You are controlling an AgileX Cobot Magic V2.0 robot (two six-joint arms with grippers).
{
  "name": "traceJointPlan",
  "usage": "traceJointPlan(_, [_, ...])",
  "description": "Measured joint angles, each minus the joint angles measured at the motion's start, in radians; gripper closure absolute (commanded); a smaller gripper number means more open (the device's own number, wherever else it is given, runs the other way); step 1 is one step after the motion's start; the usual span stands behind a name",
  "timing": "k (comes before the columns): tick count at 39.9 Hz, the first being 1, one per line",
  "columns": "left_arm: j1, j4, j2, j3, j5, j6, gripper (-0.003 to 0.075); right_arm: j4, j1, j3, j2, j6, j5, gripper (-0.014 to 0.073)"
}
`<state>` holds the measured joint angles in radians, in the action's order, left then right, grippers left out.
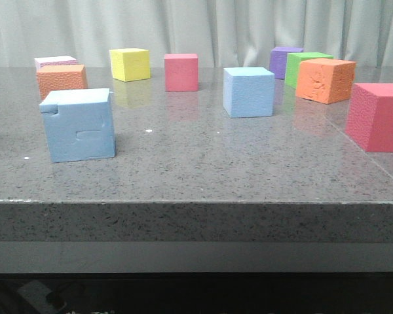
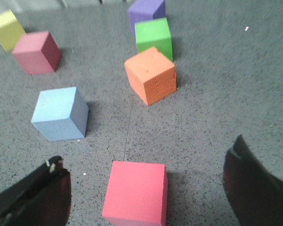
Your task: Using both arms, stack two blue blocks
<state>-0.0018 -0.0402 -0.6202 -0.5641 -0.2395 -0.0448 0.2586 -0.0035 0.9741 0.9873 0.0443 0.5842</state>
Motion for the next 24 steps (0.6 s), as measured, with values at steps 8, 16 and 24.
traceJointPlan(8, [0.000,0.000,0.000,0.000,0.000,0.000,0.0049,0.000,0.032,0.187,0.211,0.000,0.101,-0.0066])
traceJointPlan(16, [0.000,0.000,0.000,0.000,0.000,0.000,0.0049,-0.003,0.137,0.375,0.399,-0.026,0.176,-0.0066])
traceJointPlan(24, [0.000,0.000,0.000,0.000,0.000,0.000,0.0049,-0.109,0.270,0.588,0.601,-0.153,0.300,-0.0066])
